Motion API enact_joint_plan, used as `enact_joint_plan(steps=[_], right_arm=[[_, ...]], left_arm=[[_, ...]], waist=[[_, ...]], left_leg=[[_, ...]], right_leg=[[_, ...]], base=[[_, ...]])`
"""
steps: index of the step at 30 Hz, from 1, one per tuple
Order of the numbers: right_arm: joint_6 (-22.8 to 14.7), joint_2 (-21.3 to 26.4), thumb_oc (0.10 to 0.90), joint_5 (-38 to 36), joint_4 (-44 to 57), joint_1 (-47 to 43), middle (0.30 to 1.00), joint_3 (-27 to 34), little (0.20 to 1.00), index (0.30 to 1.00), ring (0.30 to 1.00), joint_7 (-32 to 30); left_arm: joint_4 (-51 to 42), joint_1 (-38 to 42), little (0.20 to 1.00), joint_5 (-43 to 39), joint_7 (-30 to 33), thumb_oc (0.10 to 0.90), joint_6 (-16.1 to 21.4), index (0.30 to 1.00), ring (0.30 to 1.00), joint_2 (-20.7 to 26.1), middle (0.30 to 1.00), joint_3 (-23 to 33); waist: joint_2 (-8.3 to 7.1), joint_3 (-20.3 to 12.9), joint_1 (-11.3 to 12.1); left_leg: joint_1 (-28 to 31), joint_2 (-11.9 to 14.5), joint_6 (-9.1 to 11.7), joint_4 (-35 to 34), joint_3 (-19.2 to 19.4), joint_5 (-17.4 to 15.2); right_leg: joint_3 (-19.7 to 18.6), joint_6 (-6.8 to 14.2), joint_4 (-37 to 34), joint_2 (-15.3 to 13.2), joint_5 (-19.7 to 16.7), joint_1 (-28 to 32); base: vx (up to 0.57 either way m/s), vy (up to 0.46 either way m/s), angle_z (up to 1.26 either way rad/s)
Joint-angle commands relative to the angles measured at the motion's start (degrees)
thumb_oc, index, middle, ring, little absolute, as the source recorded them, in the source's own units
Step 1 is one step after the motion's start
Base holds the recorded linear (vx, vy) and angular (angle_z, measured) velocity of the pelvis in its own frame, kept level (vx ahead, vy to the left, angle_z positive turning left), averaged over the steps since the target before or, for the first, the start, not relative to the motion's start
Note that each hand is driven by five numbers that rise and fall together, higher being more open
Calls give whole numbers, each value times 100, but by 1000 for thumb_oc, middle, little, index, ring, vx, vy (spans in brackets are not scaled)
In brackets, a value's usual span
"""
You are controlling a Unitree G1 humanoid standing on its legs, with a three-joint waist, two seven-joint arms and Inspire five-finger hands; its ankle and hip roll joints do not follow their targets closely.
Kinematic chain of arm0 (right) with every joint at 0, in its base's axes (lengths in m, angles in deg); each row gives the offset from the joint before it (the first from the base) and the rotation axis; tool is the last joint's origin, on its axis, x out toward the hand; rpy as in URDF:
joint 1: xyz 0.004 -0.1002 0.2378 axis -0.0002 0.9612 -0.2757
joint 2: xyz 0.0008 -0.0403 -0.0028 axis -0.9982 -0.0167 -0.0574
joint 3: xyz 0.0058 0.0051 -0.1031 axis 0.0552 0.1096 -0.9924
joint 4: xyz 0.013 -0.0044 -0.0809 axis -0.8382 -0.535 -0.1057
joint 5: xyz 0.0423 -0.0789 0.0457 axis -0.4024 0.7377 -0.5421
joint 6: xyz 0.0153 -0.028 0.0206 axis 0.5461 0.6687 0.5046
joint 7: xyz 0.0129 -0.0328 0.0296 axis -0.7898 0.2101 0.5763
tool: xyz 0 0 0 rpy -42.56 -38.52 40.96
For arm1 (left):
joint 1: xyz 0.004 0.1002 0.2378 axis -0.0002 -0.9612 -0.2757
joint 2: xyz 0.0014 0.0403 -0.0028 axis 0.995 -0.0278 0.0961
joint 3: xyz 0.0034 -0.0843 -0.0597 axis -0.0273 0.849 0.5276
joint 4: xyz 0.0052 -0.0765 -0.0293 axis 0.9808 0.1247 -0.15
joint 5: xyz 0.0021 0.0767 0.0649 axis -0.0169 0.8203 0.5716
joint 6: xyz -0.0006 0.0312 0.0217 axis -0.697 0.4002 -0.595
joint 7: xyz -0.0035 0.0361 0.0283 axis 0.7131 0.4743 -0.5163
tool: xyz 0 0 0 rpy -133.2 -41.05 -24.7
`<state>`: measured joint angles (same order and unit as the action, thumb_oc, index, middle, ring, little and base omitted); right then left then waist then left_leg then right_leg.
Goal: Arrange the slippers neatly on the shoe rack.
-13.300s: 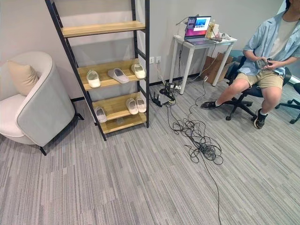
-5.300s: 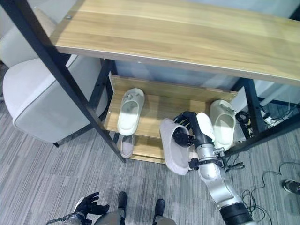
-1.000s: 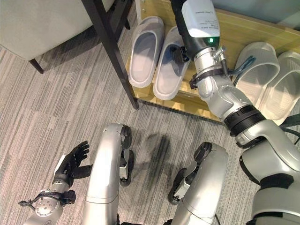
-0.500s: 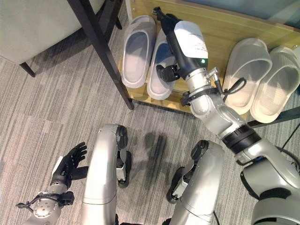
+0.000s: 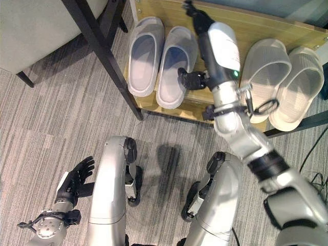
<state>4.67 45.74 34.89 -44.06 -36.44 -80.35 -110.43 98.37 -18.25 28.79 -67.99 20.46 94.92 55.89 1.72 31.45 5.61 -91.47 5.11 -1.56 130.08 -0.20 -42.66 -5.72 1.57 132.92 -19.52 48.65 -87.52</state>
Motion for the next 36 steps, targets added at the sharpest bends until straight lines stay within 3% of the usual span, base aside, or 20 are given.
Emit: enact_joint_plan(steps=[1, 13, 26, 32, 36], right_arm=[[-231, 9, 800, -355, 219, -439, 900, 225, 900, 900, 900, -144], [-166, -415, 800, -610, -539, -600, 900, -110, 900, 900, 900, 29], [-102, -680, 800, -598, -1525, -1745, 900, -556, 900, 900, 900, -79], [-82, -684, 800, -547, -1641, -1921, 900, -613, 900, 900, 900, -127], [-107, -314, 800, -253, -892, -1663, 900, -485, 900, 900, 900, -102]], left_arm=[[-278, -172, 900, 237, 181, 800, 269, 900, 900, -5, 900, 217], [-189, -58, 900, 214, 196, 800, 273, 900, 900, 23, 900, 142], [-97, 1, 900, 117, 182, 800, 367, 900, 900, 79, 900, 9], [-71, 14, 900, 106, 184, 800, 385, 900, 900, 72, 900, 4], [-57, -22, 900, 164, 200, 800, 373, 900, 900, -10, 900, 87]], waist=[[-41, -165, 191], [-62, -165, 242], [-1, -165, 397], [0, -165, 407], [-59, -165, 355]], left_leg=[[152, -40, 632, -280, -683, -445], [152, -19, 639, -260, -663, -448], [152, -22, 659, -226, -670, -432], [152, -33, 669, -230, -674, -421], [152, -43, 692, -227, -666, -431]], right_leg=[[-384, 26, 68, -331, -343, -243], [-435, 10, 62, -331, -368, -243], [-497, -3, 123, -311, -421, -243], [-510, 2, 120, -301, -432, -243], [-543, -4, 125, -296, -450, -243]], base=[[0, 0, 0], [-2, 2, -2], [0, 0, 0], [0, 0, 0], [0, 0, 0]])
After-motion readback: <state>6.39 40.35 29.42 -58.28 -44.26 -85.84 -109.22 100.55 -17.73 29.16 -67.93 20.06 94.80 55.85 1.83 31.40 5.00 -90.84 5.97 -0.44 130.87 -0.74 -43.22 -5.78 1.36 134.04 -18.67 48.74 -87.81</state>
